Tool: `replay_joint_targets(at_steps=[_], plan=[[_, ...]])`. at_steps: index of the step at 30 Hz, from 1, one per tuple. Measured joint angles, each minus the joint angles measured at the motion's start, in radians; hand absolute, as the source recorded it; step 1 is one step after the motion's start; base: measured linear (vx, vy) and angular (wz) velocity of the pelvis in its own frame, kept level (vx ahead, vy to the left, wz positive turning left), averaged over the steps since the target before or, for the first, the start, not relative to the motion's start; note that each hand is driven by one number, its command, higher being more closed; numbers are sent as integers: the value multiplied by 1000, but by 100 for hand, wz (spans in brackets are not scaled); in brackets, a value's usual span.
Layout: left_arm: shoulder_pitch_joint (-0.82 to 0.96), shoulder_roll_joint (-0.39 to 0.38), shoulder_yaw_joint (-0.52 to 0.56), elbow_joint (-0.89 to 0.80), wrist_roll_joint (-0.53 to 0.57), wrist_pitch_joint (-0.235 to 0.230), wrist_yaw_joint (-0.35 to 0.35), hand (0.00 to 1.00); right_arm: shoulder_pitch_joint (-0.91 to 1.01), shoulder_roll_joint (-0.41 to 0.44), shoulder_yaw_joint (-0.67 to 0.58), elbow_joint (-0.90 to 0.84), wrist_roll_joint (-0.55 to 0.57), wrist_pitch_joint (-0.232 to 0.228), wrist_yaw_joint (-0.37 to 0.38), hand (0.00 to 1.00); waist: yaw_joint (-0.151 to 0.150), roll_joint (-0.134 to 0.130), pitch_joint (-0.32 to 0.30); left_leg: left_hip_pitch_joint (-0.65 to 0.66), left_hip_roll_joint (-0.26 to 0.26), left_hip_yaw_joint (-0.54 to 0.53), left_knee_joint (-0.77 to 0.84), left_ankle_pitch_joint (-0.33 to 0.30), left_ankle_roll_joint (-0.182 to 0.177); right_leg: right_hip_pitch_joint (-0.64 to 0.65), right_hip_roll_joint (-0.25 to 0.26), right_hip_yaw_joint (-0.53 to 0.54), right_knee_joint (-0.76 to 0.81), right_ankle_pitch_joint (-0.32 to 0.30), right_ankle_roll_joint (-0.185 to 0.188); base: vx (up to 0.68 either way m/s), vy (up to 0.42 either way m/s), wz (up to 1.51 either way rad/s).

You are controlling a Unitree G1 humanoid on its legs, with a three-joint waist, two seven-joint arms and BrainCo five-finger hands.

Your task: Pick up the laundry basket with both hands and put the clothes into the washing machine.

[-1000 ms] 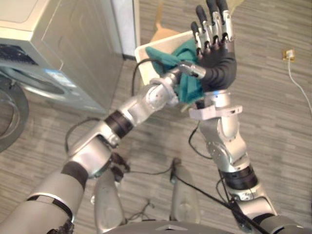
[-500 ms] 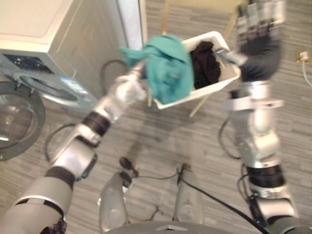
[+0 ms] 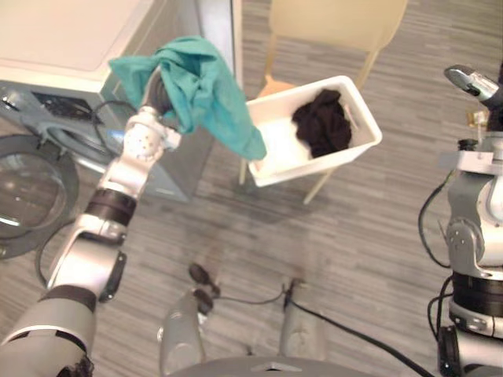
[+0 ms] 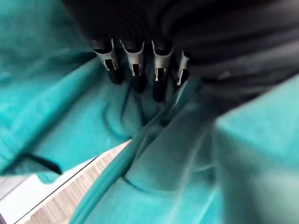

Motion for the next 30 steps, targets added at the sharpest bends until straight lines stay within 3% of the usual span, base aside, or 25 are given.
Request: replay_joint_targets(at_steps=[9,15,20,21,26,30], plan=[[16,3,48,-77,-15,0,8,0,0,9,-11,45,-39,3,0,0,-3,0,-7,23,-31,-6,-99,68,5,0,2,-20,-5,4,-5,8,-26,5],[16,-14,68,-123,-34,0,47,0,32,134,-3,69,-42,7,-2,0,-15,-1,-25,27,-44,-13,-127,88,7,1,1,-26,-7,5,-6,5,-2,3],[15,-37,69,-156,-36,-5,81,0,132,260,56,141,-108,29,2,0,-40,-5,-51,61,-71,-67,-175,122,3,55,-2,-63,-21,-3,-5,15,-15,18],[15,-48,74,-162,-38,-6,88,100,154,290,66,182,-116,35,2,0,-44,-3,-67,61,-78,-89,-189,130,-7,65,-2,-78,-24,-8,-4,0,-26,29],[15,-48,127,-251,-78,-17,115,100,203,366,102,270,-117,66,11,0,-45,3,-81,110,-106,-171,-263,152,-37,142,5,-130,-64,-17,-15,-13,-1,25],[16,-36,190,-315,-96,-32,134,100,230,387,102,272,-118,68,17,0,-25,12,-121,149,-119,-202,-292,159,-42,206,9,-152,-113,-6,-7,37,24,11]])
